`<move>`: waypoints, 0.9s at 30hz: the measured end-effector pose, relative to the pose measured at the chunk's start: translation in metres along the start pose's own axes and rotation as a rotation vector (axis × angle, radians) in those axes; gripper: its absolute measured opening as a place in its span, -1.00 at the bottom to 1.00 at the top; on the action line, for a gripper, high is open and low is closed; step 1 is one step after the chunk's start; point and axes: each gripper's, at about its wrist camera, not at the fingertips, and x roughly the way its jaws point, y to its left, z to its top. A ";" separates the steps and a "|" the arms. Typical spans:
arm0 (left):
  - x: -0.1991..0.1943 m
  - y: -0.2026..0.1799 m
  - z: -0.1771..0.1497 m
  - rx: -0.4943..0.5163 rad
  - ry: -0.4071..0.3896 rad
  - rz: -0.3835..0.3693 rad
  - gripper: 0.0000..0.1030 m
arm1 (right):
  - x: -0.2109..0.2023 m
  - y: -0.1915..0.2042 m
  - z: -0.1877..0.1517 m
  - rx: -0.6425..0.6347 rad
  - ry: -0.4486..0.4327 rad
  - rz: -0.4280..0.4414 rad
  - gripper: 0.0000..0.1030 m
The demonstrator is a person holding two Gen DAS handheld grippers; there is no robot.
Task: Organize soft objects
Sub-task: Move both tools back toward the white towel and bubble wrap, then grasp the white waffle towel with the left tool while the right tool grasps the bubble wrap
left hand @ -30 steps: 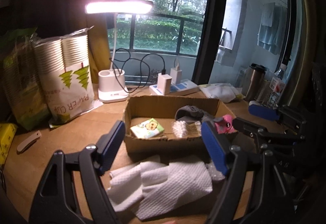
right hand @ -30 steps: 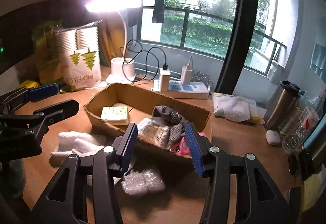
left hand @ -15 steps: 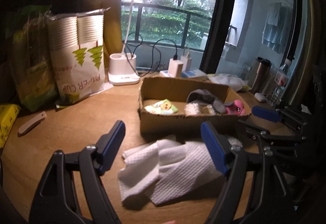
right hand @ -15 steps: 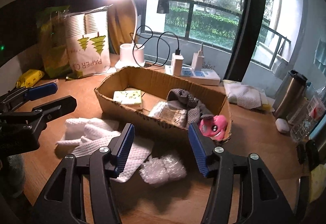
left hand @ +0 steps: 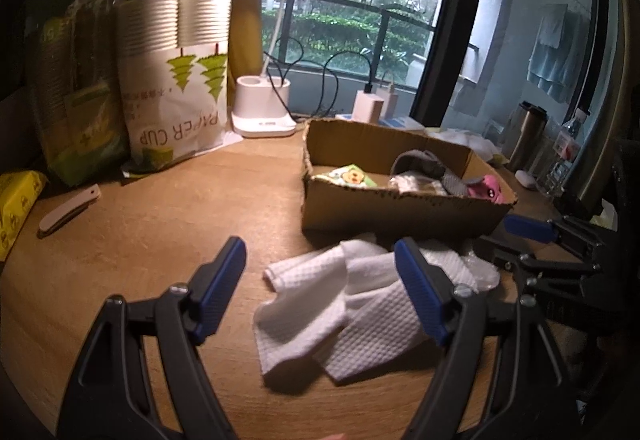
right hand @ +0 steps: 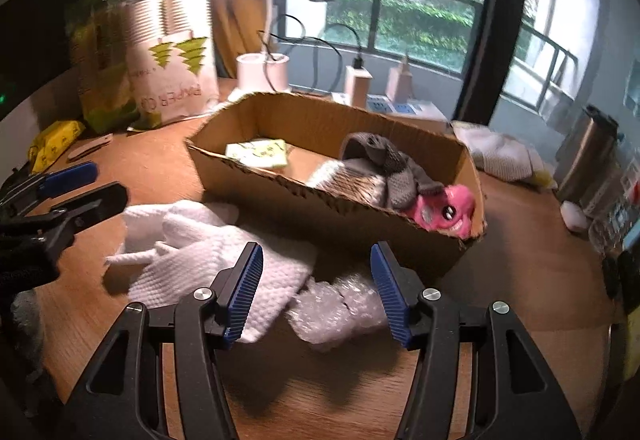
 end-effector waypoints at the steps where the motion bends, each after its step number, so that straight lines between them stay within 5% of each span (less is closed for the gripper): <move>1: 0.001 0.000 -0.001 0.000 0.005 0.000 0.52 | 0.003 -0.004 -0.002 0.014 0.009 -0.004 0.15; 13: 0.018 -0.030 -0.005 0.058 0.048 -0.011 0.52 | 0.025 -0.034 -0.025 0.108 0.086 0.003 0.15; 27: 0.039 -0.095 -0.017 0.175 0.144 -0.094 0.52 | 0.014 -0.066 -0.046 0.162 0.079 0.045 0.15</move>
